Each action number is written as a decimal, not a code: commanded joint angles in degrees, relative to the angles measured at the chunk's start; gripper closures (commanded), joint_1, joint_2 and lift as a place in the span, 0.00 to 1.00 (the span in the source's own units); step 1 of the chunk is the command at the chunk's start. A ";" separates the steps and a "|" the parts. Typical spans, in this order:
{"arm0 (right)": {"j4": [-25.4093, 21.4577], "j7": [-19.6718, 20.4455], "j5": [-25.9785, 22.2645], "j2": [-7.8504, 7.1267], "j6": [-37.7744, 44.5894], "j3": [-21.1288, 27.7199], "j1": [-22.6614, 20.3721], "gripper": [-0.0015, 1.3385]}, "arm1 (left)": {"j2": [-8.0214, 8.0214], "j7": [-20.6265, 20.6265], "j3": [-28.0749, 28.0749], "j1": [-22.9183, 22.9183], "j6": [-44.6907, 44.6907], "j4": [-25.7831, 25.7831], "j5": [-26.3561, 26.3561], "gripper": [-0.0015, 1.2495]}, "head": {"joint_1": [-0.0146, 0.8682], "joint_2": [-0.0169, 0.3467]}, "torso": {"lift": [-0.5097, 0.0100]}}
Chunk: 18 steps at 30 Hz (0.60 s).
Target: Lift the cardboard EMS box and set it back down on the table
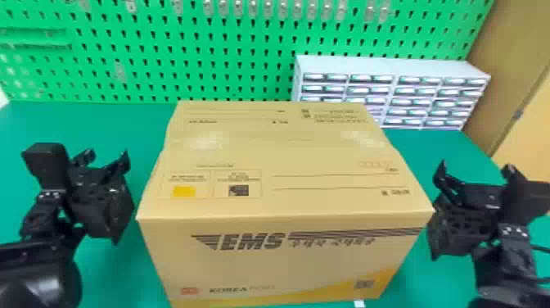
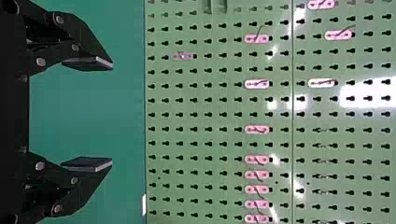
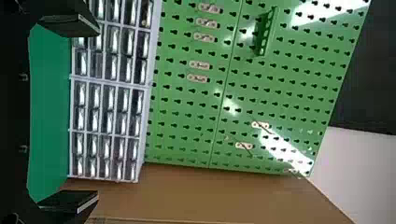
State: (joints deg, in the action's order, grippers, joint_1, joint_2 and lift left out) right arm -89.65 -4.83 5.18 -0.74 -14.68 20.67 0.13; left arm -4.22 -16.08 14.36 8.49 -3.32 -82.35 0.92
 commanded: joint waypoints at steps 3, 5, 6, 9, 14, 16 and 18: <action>0.00 0.08 0.62 -0.32 0.00 -0.54 -0.05 0.06 | 0.00 0.00 -0.21 0.12 -0.02 0.00 -0.13 0.41 | 0.78 0.01 | 0.80; 0.00 0.08 0.97 -0.49 0.00 -0.98 -0.05 0.06 | 0.00 0.00 -0.21 0.12 -0.02 0.00 -0.13 0.41 | 0.78 0.01 | 0.80; 0.00 0.17 1.06 -0.49 0.09 -0.98 -0.05 0.06 | 0.00 0.00 -0.21 0.12 -0.02 0.00 -0.13 0.41 | 0.78 0.01 | 0.80; 0.00 0.26 1.50 -0.32 0.00 -1.07 -0.05 0.06 | 0.00 0.00 -0.39 0.12 -0.02 0.00 -0.13 0.41 | 0.78 0.01 | 0.80; 0.00 0.44 1.85 -0.40 0.00 -1.33 -0.05 0.06 | 0.00 0.00 -0.39 0.12 -0.02 0.00 -0.13 0.41 | 0.78 0.01 | 0.80; 0.00 0.52 1.94 -0.40 0.00 -1.33 -0.13 0.06 | 0.00 0.00 -0.47 0.12 -0.02 0.00 -0.13 0.41 | 0.78 0.01 | 0.80; 0.00 0.52 1.94 -0.40 0.00 -1.33 -0.13 0.06 | 0.00 0.00 -0.47 0.12 -0.02 0.00 -0.13 0.41 | 0.78 0.01 | 0.80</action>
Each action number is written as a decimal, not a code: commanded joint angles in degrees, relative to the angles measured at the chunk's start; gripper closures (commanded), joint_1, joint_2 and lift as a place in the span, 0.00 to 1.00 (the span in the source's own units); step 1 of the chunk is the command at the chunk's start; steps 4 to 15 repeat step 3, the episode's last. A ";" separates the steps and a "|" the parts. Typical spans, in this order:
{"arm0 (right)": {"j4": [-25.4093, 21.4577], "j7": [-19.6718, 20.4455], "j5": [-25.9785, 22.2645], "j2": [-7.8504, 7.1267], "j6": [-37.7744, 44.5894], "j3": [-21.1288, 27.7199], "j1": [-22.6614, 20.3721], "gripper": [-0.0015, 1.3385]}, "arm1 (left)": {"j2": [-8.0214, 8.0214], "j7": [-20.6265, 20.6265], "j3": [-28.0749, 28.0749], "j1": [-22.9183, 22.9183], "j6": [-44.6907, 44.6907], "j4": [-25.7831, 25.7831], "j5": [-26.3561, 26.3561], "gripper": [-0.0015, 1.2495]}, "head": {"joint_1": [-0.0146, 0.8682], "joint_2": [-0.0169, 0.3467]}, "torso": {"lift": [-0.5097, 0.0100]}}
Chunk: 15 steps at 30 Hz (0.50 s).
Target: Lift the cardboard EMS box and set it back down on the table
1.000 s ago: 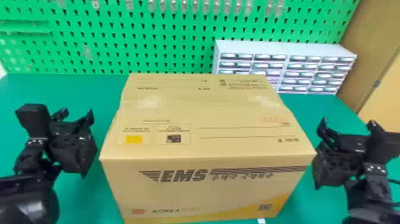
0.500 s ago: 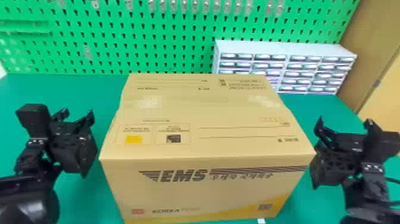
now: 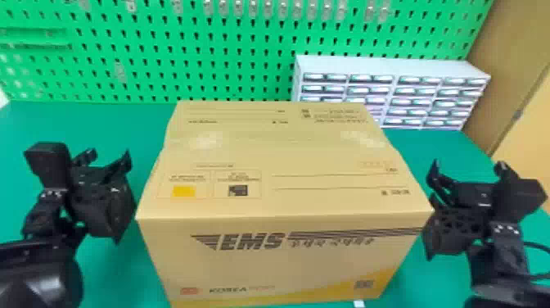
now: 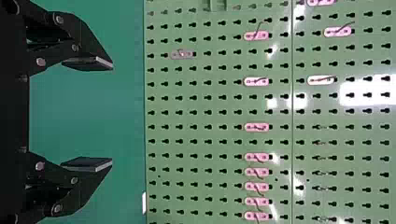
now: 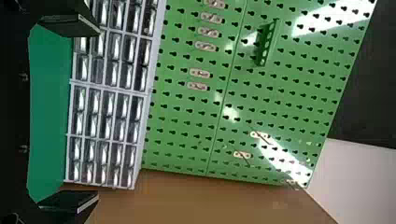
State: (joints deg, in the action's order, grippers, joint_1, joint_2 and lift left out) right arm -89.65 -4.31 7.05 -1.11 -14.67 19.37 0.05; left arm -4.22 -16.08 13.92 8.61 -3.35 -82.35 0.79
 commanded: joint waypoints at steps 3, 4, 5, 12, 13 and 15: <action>0.00 0.00 0.07 -0.03 -0.01 -0.21 -0.05 0.06 | 0.00 0.00 -0.03 -0.09 -0.08 0.00 0.00 0.41 | 0.78 0.01 | 0.80; 0.00 0.00 0.07 -0.03 -0.01 -0.21 -0.05 0.06 | 0.00 0.00 -0.03 -0.09 -0.08 0.00 0.00 0.41 | 0.78 0.01 | 0.80; 0.00 0.00 0.07 -0.03 -0.01 -0.21 -0.05 0.06 | 0.00 0.00 -0.03 -0.09 -0.08 0.00 0.00 0.41 | 0.78 0.01 | 0.80; 0.00 0.00 0.07 -0.03 -0.01 -0.21 -0.05 0.06 | 0.00 0.00 -0.03 -0.09 -0.08 0.00 0.00 0.41 | 0.78 0.01 | 0.80; 0.00 0.00 0.07 -0.03 -0.01 -0.21 -0.05 0.06 | 0.00 0.00 -0.03 -0.09 -0.08 0.00 0.00 0.41 | 0.78 0.01 | 0.80; 0.00 0.00 0.07 -0.03 -0.01 -0.21 -0.05 0.06 | 0.00 0.00 -0.03 -0.09 -0.08 0.00 0.00 0.41 | 0.78 0.01 | 0.80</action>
